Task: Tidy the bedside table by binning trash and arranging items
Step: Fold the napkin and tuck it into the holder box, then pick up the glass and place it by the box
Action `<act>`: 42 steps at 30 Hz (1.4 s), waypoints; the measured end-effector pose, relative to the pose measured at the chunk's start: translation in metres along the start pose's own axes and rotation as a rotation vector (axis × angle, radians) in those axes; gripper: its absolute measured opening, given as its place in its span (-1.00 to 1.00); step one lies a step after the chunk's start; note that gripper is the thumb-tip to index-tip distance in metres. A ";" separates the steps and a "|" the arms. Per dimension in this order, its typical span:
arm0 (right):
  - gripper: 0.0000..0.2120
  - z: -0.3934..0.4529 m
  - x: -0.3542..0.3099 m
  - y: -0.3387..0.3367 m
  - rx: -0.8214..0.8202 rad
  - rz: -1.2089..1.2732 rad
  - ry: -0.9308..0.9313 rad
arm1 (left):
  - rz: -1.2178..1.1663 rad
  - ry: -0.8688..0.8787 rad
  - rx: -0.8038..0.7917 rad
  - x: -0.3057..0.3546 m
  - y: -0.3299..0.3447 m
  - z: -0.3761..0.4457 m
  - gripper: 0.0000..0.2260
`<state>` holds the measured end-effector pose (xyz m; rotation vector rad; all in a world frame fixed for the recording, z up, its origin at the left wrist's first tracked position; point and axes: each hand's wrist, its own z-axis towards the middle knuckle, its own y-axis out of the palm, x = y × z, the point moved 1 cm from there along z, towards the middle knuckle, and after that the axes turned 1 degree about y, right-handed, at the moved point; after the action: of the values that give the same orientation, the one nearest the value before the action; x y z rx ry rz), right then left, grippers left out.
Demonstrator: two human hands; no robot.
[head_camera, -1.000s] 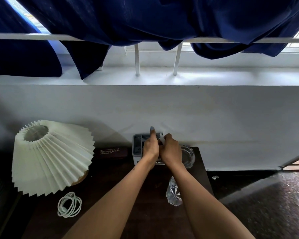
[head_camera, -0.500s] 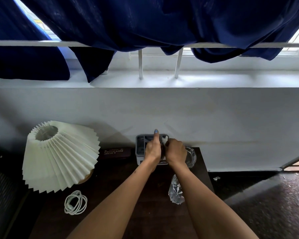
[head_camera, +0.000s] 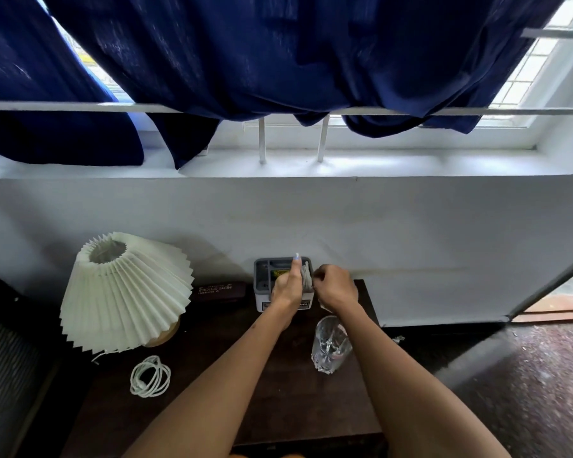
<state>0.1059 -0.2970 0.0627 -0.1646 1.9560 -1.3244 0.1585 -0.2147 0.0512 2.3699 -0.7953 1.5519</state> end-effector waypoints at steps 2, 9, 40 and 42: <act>-0.74 -0.009 0.004 -0.008 0.019 0.020 0.009 | 0.051 -0.002 -0.008 -0.006 0.000 -0.004 -0.60; -0.75 -0.041 0.039 -0.013 0.158 0.296 0.150 | 0.100 -0.065 -0.055 -0.033 0.002 -0.031 -0.80; -0.33 -0.112 0.089 0.062 0.089 0.708 0.265 | -0.171 -0.058 -0.073 -0.092 0.020 -0.071 -0.70; -0.35 -0.111 0.090 0.062 0.101 0.667 0.264 | -0.168 -0.068 -0.045 -0.091 0.020 -0.069 -0.74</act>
<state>-0.0111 -0.2305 -0.0158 0.6868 1.8985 -1.0186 0.0656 -0.1712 -0.0034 2.3997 -0.6189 1.3793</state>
